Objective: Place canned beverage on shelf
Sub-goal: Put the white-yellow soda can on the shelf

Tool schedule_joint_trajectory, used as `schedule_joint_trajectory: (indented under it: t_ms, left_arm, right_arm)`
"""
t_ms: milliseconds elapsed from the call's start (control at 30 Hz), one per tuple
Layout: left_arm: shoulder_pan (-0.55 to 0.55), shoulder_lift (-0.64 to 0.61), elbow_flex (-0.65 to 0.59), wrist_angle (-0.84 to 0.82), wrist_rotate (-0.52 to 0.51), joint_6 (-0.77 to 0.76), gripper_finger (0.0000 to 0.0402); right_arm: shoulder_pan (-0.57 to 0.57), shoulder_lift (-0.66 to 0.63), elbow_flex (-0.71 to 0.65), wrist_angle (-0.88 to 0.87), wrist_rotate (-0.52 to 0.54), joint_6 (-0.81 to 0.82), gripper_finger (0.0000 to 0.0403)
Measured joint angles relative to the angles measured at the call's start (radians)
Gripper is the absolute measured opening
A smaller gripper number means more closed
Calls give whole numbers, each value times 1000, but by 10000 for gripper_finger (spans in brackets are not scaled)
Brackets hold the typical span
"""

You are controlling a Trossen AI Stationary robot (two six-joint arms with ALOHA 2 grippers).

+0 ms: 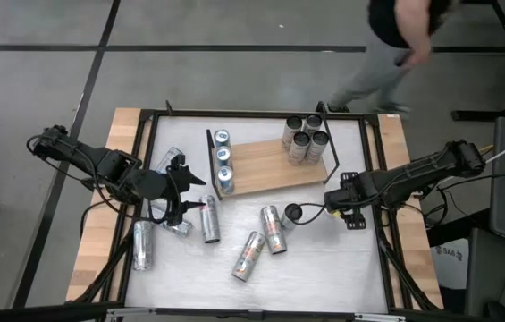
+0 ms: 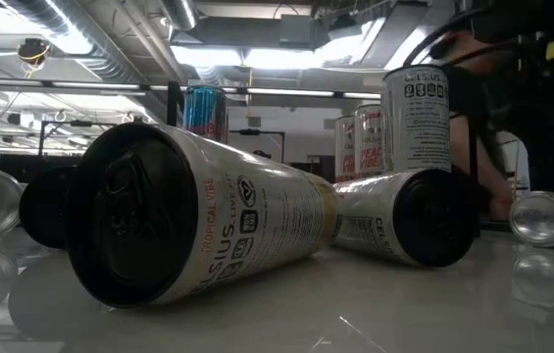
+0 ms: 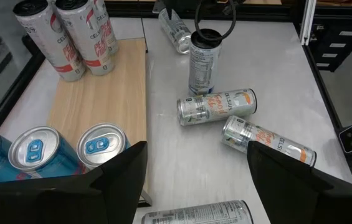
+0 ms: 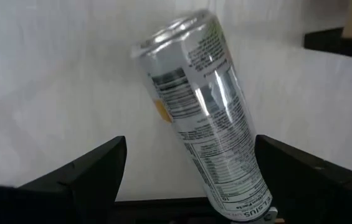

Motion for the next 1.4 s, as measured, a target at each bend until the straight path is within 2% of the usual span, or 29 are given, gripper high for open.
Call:
schedule_joint_trajectory:
  t_ms: [267,433,567,800,900,1067,1300,1400]
  left_arm:
    - [0,0,0,0,0,0,267]
    - [0,0,0,0,0,0,267]
    - [0,0,0,0,0,0,267]
    - [0,0,0,0,0,0,267]
    - [0,0,0,0,0,0,267]
    - [0,0,0,0,0,0,267]
    - [0,0,0,0,0,0,267]
    - [0,0,0,0,0,0,267]
  right_arm:
    - [0,-1,-11,-1,0,9,349]
    - [0,-36,-11,-3,0,123,349]
    - [0,-82,-11,-10,0,313,349]
    - [0,-96,-11,-10,0,821,349]
    - [0,-93,-11,-3,-1,987,349]
    - [0,-93,-11,49,-10,1093,349]
    - [0,-93,-11,162,-15,1105,349]
    - [0,-93,-11,155,-10,1258,349]
